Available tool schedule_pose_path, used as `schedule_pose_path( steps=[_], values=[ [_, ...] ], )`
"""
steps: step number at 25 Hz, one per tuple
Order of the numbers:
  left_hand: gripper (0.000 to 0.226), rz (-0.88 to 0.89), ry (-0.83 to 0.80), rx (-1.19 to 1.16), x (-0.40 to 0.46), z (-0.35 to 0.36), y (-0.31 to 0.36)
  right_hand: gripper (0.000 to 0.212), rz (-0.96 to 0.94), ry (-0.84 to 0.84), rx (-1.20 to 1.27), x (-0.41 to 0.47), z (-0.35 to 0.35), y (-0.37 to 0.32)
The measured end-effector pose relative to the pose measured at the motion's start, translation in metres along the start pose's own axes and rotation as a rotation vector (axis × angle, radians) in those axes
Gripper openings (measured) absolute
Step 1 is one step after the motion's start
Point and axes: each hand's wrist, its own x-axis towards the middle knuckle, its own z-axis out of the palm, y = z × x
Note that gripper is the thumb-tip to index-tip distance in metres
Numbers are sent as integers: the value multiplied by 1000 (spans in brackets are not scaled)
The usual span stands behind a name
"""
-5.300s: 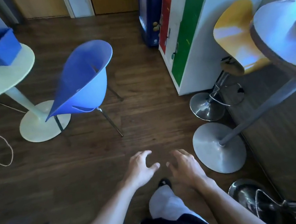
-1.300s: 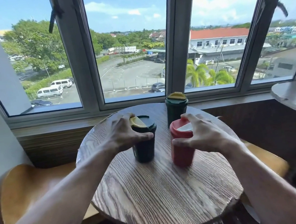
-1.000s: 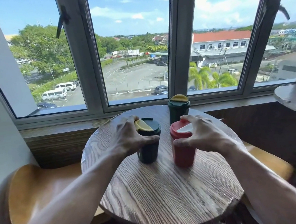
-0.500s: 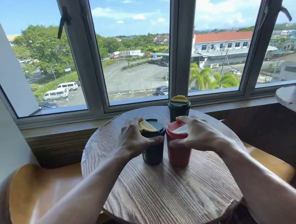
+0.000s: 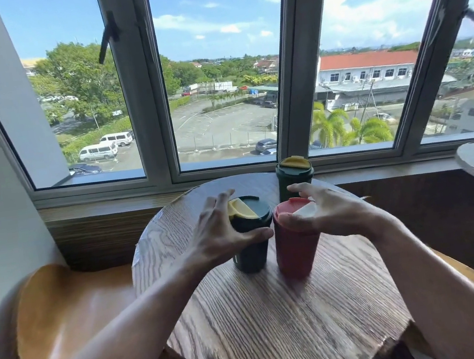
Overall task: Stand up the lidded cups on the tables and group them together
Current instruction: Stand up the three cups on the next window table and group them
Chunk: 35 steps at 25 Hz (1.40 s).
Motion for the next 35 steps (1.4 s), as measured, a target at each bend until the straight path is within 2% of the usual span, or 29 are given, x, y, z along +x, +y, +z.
schedule_pose_path(
  steps=[2,4,6,9,14,16,19,22,25,29,35],
  values=[
    [118,10,9,-22,0,-5,2,88,22,132,52,18,-12,0],
    [119,26,8,-29,1,-11,6,79,54,281,-9,47,-22,5],
    [117,44,14,-26,2,-17,10,77,114,327,-117,78,-27,9],
    [111,84,-3,21,3,-20,10,78,194,311,-244,112,-29,7],
    [84,138,63,112,-1,-18,5,93,291,179,-258,146,-22,13],
    [85,137,67,114,-1,-18,3,83,302,181,-283,150,-17,16],
    [87,124,60,112,1,-19,2,64,257,248,-269,142,-18,12],
    [88,109,39,103,2,-19,3,56,165,198,-200,126,-21,3],
    [86,109,34,93,1,-19,4,54,42,106,-146,109,-20,-14],
    [82,105,34,86,0,-20,9,52,-39,77,-135,93,-25,-29],
    [81,90,30,85,-2,-21,9,55,-40,67,-188,91,-8,-22]
  ],
)
